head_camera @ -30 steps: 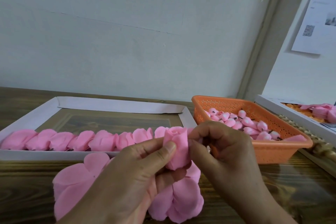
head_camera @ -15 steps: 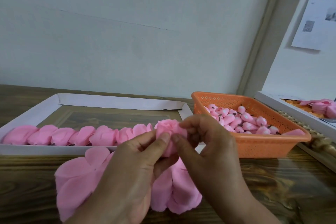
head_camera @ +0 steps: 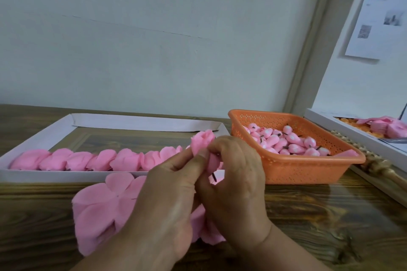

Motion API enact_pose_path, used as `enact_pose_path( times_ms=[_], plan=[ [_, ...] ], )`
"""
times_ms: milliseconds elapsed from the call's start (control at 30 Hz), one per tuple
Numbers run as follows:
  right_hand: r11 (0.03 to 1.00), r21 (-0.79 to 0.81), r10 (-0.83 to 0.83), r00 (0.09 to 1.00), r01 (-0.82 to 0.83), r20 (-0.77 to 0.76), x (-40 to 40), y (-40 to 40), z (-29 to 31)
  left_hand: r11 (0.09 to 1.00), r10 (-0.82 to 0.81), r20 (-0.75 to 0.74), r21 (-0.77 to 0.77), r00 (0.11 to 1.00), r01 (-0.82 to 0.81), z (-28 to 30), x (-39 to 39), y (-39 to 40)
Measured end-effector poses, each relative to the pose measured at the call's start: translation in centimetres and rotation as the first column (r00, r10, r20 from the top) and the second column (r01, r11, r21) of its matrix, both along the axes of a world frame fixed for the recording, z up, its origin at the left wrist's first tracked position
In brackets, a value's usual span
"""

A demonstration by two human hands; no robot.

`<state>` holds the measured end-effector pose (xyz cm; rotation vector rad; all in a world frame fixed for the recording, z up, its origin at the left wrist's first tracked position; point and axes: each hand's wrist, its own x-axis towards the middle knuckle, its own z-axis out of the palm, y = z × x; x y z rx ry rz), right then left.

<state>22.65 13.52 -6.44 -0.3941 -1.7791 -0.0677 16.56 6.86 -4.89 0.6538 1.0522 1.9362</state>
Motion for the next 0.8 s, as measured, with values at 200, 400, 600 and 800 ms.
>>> enact_pose_path(
  times_ms=[200, 400, 600, 800],
  plan=[
    [0.984, -0.139, 0.107, 0.992, -0.115, -0.064, 0.4, 0.6, 0.5, 1.0, -0.021, -0.23, -0.017, 0.973, 0.018, -0.3, -1.3, 0.1],
    [0.862, -0.406, 0.285, 0.952, -0.304, -0.108, 1.4, 1.5, 0.8, 0.964, -0.26, -0.204, 0.005, 0.944, 0.267, -0.2, -2.5, 1.7],
    [0.319, -0.636, 0.678, 0.638, -0.703, -0.366, 1.8, 1.7, 1.6, 0.882, -0.463, -0.062, 0.072, 0.884, 0.466, 0.5, -3.8, 1.9],
    [0.219, -0.681, 0.718, 0.588, -0.699, -0.372, 1.6, 1.9, 1.3, 0.884, -0.456, -0.092, 0.062, 0.885, 0.462, 0.1, -4.3, 2.3]
  ],
)
